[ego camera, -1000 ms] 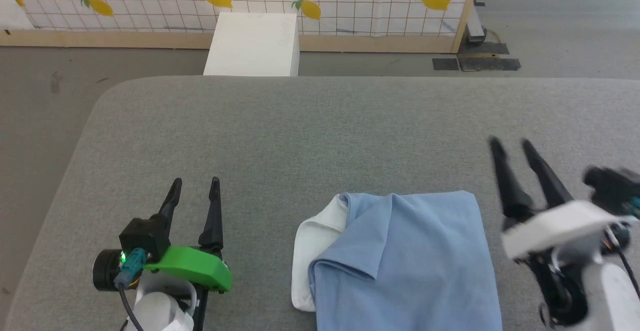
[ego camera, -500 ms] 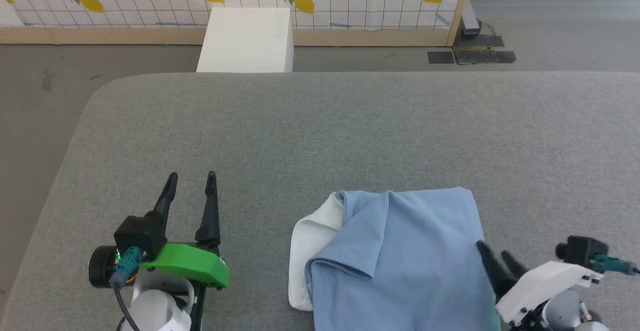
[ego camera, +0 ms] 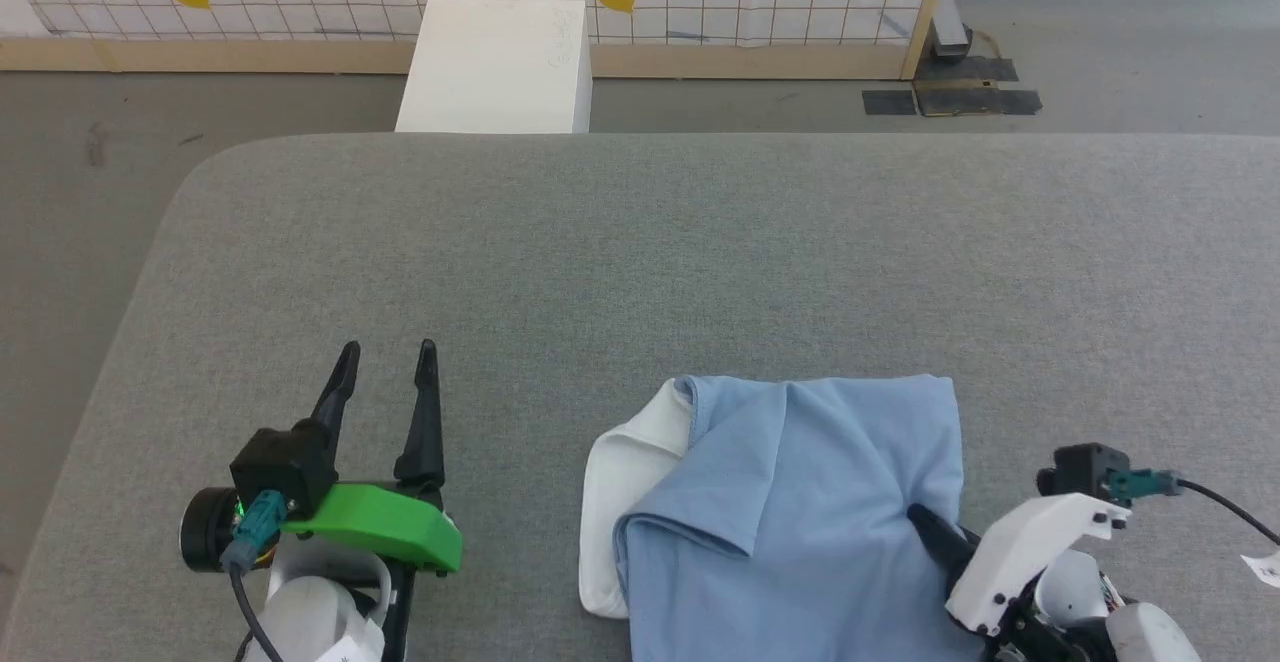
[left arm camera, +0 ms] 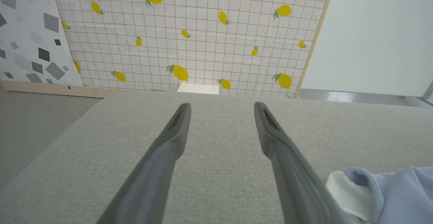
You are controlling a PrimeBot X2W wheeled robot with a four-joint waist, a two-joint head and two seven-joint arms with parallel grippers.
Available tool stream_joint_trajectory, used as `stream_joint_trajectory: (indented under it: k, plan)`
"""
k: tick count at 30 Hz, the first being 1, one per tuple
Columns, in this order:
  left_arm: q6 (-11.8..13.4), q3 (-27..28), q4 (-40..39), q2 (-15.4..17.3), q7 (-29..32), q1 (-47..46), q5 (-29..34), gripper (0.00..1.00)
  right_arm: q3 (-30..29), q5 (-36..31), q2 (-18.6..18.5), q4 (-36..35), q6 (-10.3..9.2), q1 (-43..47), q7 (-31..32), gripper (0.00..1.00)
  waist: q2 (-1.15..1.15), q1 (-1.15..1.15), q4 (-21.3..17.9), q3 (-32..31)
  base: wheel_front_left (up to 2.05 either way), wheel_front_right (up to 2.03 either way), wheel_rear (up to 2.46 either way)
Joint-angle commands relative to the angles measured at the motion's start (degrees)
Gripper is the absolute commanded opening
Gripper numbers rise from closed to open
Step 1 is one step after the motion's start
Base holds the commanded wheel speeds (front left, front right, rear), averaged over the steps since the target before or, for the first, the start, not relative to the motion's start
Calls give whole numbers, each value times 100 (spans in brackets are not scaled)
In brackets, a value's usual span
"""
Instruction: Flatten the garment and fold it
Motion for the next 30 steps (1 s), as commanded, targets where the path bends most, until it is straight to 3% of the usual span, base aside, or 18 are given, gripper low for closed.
stream_joint_trajectory:
  k: [1,9,13,21,30]
  plan:
    - [55,28,-35,-21,-26,-41,-16,100,70,-152,32,-3,-8,-38,56,0,0,0,-16,1,0,0,0]
    - [104,234,-154,-21,-26,8,5,100,743,-2148,15,-1062,-8,-443,282,0,0,0,-431,87,0,0,0]
    - [84,348,-238,-2,-26,-3,21,100,1411,-2890,-390,-1399,-8,-902,516,0,0,0,-819,225,0,0,0]
    - [31,354,-416,11,-26,-213,131,100,2215,-3069,-1309,-1258,-8,-2130,585,0,0,0,-1727,673,0,0,0]
    - [-27,251,-709,247,-26,-627,335,100,2100,-3164,-2023,-475,-8,-3326,29,0,0,0,-2634,1439,0,0,0]
